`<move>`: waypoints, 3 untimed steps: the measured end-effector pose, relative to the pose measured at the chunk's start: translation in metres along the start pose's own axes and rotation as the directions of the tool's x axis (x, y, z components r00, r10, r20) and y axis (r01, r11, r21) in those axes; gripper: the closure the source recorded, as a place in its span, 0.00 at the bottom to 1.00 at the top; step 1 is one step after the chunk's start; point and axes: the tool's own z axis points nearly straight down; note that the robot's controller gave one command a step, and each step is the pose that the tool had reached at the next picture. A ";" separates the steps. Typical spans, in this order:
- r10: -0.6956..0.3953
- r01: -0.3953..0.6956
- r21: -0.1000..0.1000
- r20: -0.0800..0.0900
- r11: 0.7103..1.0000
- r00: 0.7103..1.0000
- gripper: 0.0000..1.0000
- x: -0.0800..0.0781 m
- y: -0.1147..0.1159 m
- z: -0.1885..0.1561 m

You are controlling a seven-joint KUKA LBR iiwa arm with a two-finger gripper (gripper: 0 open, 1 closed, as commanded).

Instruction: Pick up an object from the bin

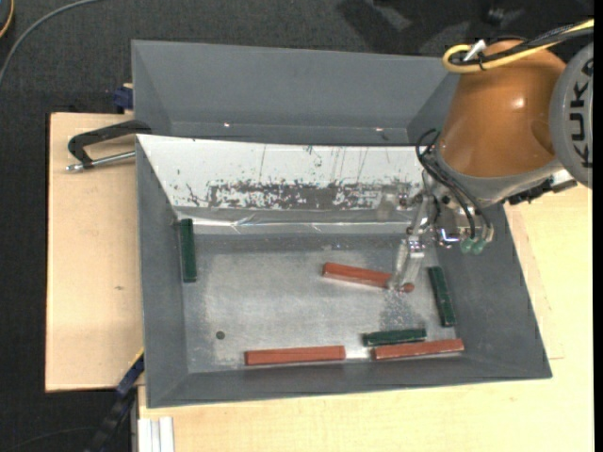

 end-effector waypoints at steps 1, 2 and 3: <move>0.234 -0.234 0.000 -0.007 0.972 0.972 0.00 -0.047 0.007 0.153; 0.234 -0.234 0.000 -0.002 0.972 0.972 1.00 -0.049 0.007 0.149; 0.224 -0.224 -0.003 0.013 0.975 0.975 1.00 -0.054 0.000 0.013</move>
Offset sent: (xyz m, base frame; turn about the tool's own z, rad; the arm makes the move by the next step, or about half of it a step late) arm 0.0482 0.0059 -0.1501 0.2371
